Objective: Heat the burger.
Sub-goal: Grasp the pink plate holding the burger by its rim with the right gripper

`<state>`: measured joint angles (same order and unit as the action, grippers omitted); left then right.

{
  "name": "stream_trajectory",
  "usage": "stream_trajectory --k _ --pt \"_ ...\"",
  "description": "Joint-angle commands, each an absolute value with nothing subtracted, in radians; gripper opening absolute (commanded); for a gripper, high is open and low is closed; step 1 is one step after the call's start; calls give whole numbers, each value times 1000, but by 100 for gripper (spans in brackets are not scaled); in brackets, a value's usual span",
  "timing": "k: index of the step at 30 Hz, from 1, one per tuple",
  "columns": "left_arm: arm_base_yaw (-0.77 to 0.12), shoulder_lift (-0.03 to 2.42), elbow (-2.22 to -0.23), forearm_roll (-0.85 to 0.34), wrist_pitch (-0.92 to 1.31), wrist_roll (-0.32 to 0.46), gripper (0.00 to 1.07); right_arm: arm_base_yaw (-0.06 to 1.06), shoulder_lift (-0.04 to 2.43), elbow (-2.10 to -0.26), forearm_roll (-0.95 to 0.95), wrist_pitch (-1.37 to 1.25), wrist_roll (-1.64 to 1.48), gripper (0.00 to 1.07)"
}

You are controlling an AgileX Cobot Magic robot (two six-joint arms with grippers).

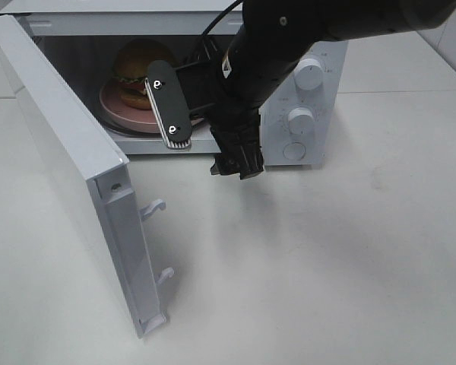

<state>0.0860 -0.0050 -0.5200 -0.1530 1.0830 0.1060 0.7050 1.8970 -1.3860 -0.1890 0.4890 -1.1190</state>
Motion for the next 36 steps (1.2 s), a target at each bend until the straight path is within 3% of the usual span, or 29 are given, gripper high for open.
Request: stream_trajectory --k 1,25,36 --pt "89 -21 -516 -155 1071 99 100 705 1950 -1455 -238 489 -1045 94" --pt "89 -21 -516 -155 1071 99 100 702 2217 -1749 -269 506 -943 88" --pt "89 -21 -516 -155 1071 99 100 690 2337 -1930 -269 550 -902 78"
